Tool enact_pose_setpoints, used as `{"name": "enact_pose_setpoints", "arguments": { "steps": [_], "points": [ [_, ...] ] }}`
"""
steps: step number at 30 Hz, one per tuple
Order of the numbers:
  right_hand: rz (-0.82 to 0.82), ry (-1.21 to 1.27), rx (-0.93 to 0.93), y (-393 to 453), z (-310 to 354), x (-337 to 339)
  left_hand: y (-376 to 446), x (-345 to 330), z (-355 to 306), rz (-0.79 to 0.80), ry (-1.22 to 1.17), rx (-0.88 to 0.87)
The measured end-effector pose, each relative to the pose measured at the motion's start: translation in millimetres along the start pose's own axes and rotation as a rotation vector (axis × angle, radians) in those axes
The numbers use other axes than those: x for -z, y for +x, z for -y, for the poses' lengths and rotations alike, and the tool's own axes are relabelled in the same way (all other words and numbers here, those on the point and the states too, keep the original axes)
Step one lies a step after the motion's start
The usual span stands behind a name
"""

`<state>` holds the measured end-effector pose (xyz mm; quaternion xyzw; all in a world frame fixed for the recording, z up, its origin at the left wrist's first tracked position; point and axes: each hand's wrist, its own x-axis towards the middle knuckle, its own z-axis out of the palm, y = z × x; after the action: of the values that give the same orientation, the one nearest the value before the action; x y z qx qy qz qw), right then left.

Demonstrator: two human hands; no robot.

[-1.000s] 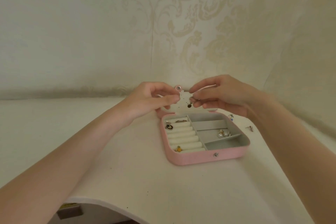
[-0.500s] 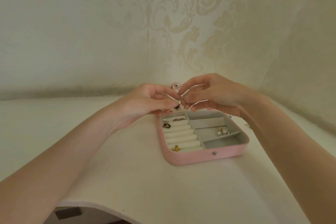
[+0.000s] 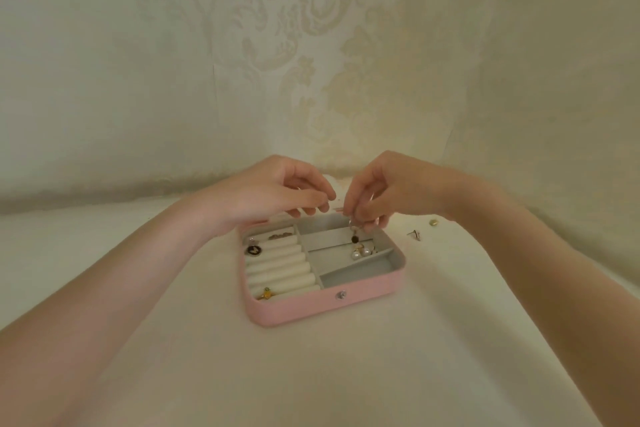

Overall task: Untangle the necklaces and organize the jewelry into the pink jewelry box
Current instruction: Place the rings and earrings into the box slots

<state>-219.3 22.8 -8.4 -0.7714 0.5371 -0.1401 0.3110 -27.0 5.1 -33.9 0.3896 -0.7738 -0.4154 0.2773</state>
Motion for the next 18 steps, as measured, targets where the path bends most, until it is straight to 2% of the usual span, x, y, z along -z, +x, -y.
{"name": "enact_pose_setpoints", "arguments": {
  "steps": [2,4,7,11,14,18],
  "points": [
    [-0.035,-0.033,-0.007,-0.3,-7.5,3.4,13.1,-8.0,-3.9,0.009,0.085,-0.015],
    [-0.147,-0.008,-0.012,0.1,-18.8,12.7,22.9,-13.2,-6.2,0.025,0.248,-0.029],
    [-0.249,-0.077,-0.073,-2.2,-39.2,27.3,22.5,-19.4,-12.0,0.137,0.516,-0.047],
    [-0.082,-0.286,-0.248,-9.8,-58.5,25.4,11.6,-28.9,-14.8,0.281,0.711,-0.021],
    [-0.069,-0.28,-0.269,-8.1,-66.9,16.8,10.6,-31.0,-14.2,0.335,0.757,-0.023],
    [-0.199,-0.286,-0.193,-5.9,-64.1,13.8,10.2,-31.7,-14.3,0.345,0.745,-0.022]
  ]
}}
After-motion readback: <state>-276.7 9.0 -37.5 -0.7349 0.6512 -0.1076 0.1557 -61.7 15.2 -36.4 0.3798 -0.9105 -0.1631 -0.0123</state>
